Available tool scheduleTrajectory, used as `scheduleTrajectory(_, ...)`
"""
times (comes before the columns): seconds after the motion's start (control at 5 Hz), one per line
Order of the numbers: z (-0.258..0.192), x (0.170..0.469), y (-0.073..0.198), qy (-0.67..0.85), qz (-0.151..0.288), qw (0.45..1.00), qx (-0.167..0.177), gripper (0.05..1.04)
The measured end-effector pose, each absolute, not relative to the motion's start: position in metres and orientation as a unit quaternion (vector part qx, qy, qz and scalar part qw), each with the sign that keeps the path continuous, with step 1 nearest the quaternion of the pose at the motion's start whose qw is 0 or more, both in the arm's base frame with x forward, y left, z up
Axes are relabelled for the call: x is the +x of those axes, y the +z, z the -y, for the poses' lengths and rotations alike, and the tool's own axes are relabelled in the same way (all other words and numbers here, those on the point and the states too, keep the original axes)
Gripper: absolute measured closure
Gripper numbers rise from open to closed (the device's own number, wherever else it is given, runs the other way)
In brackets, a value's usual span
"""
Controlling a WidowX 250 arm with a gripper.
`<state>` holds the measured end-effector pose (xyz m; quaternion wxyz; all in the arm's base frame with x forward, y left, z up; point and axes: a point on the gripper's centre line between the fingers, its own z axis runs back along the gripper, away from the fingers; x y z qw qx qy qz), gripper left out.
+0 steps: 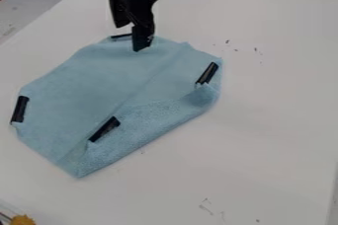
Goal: Fold the cloth from bottom right to the Centre
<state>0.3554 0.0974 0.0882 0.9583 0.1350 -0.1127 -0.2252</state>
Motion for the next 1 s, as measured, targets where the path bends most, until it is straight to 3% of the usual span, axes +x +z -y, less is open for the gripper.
scheduleTrajectory(0.4, -0.078, 0.295, 0.055, -0.051, 0.095, 0.991, 0.085, 0.084)
scheduleTrajectory(0.8, -0.078, 0.266, 0.05, 0.007, 0.092, 0.993, 0.073, 0.084)
scheduleTrajectory(1.0, -0.087, 0.265, 0.042, 0.017, 0.093, 0.994, 0.058, 0.084)
